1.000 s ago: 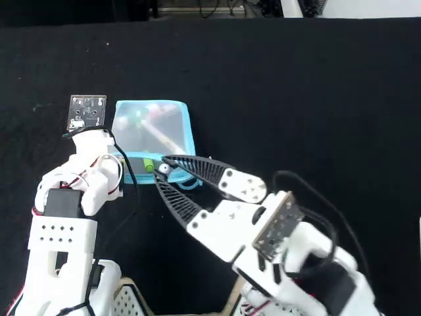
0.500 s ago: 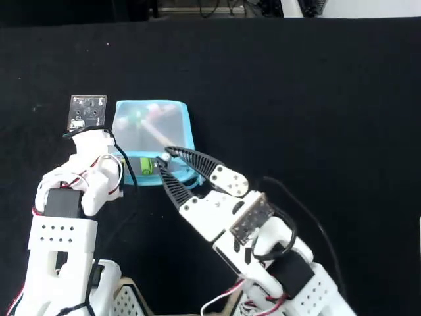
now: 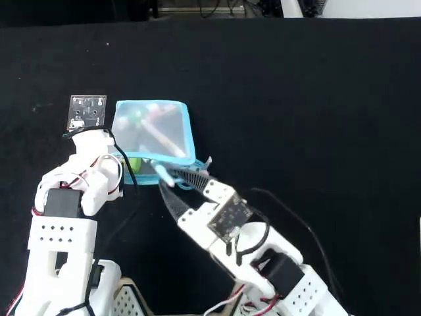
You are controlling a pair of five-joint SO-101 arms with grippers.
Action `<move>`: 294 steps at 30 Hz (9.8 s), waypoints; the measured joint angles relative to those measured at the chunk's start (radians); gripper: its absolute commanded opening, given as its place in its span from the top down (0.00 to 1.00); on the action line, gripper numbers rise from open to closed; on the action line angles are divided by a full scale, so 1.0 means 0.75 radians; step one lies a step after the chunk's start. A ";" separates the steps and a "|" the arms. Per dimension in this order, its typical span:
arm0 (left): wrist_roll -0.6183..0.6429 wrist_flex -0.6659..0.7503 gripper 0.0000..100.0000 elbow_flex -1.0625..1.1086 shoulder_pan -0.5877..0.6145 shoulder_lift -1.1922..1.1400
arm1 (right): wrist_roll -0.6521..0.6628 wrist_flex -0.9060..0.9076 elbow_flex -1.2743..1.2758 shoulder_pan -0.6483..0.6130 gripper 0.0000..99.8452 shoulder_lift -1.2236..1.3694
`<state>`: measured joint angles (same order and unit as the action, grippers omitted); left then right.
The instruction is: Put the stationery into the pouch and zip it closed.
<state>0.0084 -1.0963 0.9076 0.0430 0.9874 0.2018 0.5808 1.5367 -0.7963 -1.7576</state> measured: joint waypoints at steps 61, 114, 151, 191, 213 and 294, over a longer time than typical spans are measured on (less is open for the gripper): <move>0.000 0.000 0.97 0.000 0.000 0.000 | -0.065 -0.086 -0.127 -0.035 0.96 0.434; -0.002 0.002 0.97 0.025 0.016 -0.006 | 0.061 0.565 -1.002 0.346 0.73 1.277; -0.002 0.002 0.97 0.025 0.016 -0.006 | 0.284 -0.110 -0.405 0.313 0.99 1.279; -0.084 -0.880 0.97 -1.631 0.104 -0.923 | 0.288 0.706 -1.512 0.368 0.99 1.289; -0.086 -0.874 0.97 -1.608 0.115 -0.919 | 0.288 0.865 -1.340 0.225 0.98 1.289; -0.088 -0.874 0.97 -1.608 0.115 -0.919 | 0.237 0.068 -0.370 0.274 0.99 0.405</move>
<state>-0.0575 -1.7515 -0.2984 0.1289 0.2984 0.3798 0.6314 1.2589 -0.5907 -1.4538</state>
